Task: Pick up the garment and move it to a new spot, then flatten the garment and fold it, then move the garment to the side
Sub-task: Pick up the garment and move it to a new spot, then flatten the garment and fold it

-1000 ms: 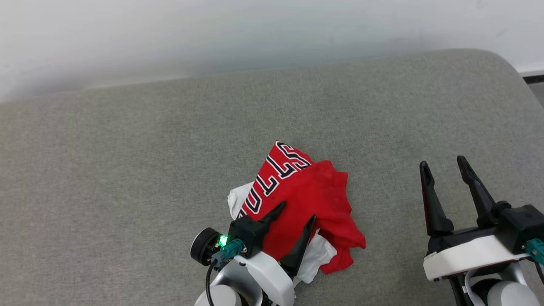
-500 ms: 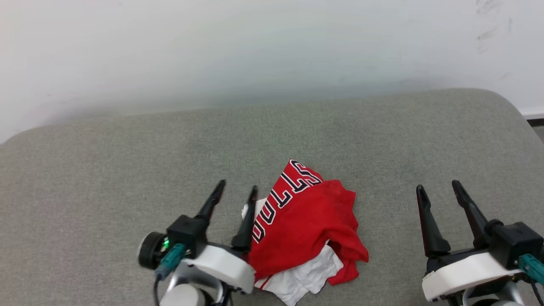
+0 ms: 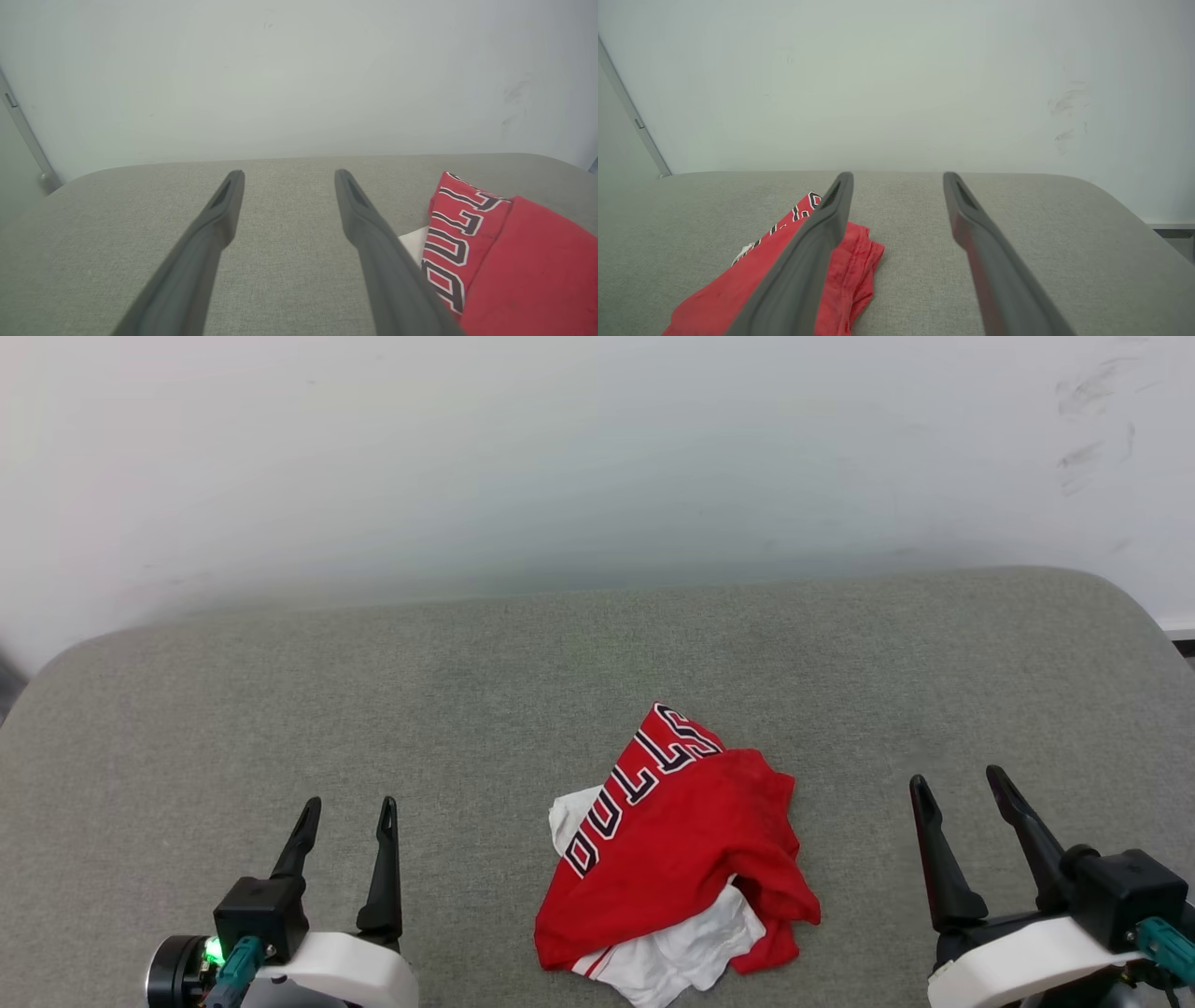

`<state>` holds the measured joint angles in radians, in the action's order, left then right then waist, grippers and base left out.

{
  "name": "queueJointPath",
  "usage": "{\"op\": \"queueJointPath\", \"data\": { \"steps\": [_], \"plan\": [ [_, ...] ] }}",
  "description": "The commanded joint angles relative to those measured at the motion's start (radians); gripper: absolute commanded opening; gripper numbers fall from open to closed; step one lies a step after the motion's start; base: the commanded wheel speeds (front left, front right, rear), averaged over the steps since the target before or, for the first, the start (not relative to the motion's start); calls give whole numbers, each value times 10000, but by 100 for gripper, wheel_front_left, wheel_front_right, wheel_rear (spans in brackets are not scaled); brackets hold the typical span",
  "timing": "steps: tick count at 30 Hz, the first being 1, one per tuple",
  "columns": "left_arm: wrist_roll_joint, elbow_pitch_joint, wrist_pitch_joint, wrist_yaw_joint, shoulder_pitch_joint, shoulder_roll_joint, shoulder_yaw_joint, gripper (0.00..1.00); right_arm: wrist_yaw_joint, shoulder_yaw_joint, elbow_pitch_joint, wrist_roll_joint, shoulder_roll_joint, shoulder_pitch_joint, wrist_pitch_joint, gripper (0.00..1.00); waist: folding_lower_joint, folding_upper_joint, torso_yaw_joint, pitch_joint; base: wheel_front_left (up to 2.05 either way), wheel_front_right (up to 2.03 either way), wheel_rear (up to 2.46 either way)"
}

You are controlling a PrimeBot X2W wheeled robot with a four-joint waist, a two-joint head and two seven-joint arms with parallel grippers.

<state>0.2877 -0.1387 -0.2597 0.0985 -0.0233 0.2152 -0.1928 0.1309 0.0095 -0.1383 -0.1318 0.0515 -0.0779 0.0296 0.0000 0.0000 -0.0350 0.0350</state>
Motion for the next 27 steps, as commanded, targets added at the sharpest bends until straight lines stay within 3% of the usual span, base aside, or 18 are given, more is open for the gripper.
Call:
{"op": "queueJointPath", "data": {
  "steps": [1, 20, 24, 27],
  "plan": [
    [33, 63, -46, 7, 169, 82, 8, 100, -3, -56, -43, -45, -20, -169, -35, 100, 0, 0, 17, 30, 0, 0, 0],
    [197, 302, 89, -16, 172, 156, -155, 100, -3, -230, -15, -5, -21, -198, -212, 100, 0, 0, -5, -15, 0, 0, 0],
    [202, 365, 73, -3, 52, 143, -195, 100, -2, 146, 127, 34, -23, -9, -1188, 100, 0, 0, 29, -79, 0, 0, 0],
    [157, 431, 59, 10, -61, 85, -284, 100, -3, 892, 202, -245, 393, 282, -2502, 100, 0, 0, 91, -186, 0, 0, 0]
  ]
}}
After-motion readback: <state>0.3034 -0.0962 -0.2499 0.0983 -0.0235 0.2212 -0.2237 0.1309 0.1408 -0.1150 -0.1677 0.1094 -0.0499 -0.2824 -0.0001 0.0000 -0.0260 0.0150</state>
